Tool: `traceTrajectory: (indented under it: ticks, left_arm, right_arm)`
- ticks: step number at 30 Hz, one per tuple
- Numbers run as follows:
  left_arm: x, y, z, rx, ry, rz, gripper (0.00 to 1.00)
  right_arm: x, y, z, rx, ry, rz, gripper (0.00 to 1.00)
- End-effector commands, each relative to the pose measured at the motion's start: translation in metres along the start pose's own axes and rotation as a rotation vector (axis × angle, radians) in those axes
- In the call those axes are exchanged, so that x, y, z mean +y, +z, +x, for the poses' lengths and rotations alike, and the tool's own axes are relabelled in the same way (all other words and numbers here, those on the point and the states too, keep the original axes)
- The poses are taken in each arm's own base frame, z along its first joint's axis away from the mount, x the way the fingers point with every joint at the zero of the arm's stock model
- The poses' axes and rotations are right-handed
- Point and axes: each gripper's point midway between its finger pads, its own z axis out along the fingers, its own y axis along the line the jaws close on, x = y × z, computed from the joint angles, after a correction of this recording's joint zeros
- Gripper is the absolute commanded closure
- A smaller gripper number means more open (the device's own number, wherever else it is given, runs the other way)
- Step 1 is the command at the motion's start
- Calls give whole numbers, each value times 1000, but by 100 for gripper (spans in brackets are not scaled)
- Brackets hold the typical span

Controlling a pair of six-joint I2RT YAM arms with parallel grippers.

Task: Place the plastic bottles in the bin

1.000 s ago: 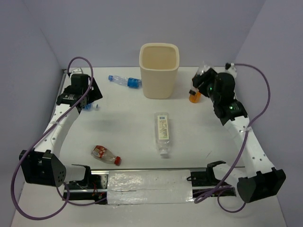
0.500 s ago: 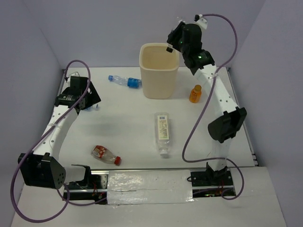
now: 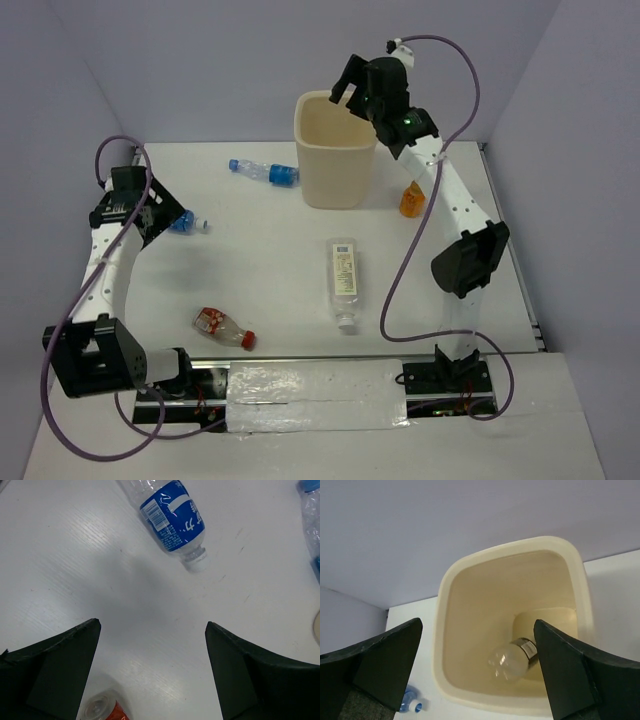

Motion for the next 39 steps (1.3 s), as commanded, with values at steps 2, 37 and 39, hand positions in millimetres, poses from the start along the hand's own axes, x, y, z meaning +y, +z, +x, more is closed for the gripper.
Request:
traceTrajectory:
  ticks: [2,37,39]
  left_arm:
    - [-8,8,-19,14,-100,21,1]
    - [-29,192,0,237,-406,-28,11]
    - [-27,189,1,239,-392,-29,22]
  right_arm:
    - [22,-81,-54,-93,-35,-94,0]
    - [-127,-259,121,213,3,16,0]
    - [-129,-260,121,206,9,25,0]
